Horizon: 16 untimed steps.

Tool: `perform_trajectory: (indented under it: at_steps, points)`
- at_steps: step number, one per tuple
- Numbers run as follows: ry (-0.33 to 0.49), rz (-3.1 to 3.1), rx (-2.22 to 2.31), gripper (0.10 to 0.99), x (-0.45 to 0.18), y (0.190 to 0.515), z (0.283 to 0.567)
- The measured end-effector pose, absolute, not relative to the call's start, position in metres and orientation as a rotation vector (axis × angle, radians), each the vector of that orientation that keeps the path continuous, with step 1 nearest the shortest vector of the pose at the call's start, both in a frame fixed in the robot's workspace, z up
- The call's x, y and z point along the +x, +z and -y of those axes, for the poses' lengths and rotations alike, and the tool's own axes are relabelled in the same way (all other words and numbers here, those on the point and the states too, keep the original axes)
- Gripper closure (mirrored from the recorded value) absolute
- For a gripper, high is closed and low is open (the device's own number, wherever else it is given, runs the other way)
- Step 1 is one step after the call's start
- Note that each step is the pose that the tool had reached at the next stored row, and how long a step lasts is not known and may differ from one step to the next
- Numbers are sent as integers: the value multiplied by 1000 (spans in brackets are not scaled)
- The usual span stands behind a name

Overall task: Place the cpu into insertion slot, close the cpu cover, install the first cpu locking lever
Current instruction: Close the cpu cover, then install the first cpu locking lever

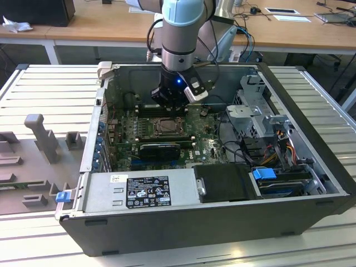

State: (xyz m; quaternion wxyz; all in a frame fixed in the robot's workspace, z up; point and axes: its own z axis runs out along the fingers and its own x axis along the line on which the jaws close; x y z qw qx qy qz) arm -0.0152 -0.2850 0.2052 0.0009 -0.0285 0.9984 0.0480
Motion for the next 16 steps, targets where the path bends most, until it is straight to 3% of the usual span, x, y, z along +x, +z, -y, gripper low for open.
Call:
perform_trajectory:
  at_steps: [16]
  points:
    - [149,-3135,-89,980,-15,218,291]
